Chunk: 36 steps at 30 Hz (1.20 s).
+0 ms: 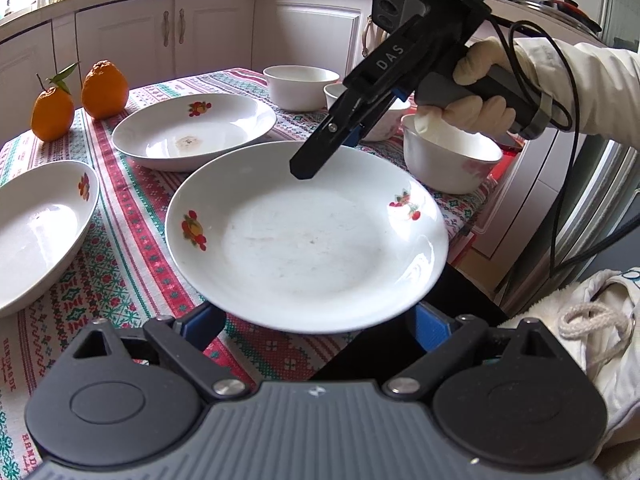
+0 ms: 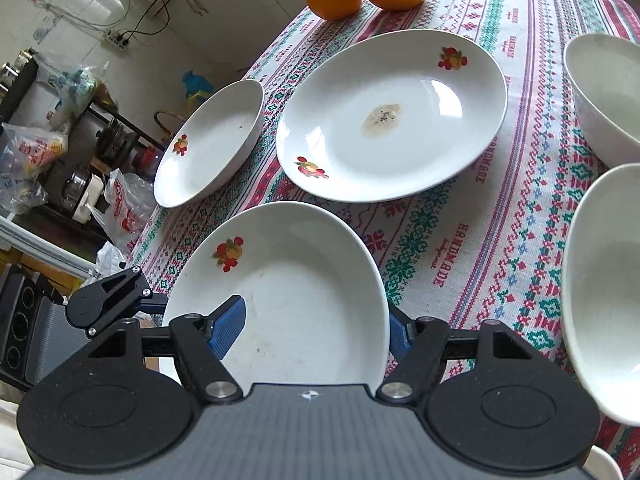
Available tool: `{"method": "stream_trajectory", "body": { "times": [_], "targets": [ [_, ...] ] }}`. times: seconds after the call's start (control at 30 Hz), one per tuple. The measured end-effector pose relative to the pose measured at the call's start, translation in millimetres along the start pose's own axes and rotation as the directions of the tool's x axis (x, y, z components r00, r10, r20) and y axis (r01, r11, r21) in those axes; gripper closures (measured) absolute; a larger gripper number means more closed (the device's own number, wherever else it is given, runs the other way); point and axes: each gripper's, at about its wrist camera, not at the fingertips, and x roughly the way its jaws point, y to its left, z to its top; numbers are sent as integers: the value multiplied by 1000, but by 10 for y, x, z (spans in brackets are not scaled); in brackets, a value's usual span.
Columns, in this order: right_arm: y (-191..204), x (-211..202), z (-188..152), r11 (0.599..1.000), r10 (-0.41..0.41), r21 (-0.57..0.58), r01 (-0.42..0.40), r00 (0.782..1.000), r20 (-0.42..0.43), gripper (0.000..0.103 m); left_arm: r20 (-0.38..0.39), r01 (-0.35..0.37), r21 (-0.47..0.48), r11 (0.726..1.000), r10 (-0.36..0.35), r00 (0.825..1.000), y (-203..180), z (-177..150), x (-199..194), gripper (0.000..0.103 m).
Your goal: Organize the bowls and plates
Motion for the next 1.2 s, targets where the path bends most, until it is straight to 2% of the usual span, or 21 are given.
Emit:
{"method": "stream_trajectory", "body": {
  "times": [0.6,0.83,1.2],
  "targets": [
    [153,134,112,999,-36,-36,36,999,-2,26,10,-10,-4,1000,10,1000,73,1,-103,13],
    [235,67,157,997,-41,-63,42,999,16,26,32,-22,-1,1000,22,999,88,34,-206,13],
    [515,98,404,991,-21,-134,26,999,35,26,54,-75,-27,997,76,996,245,82,-464,13]
  ]
}}
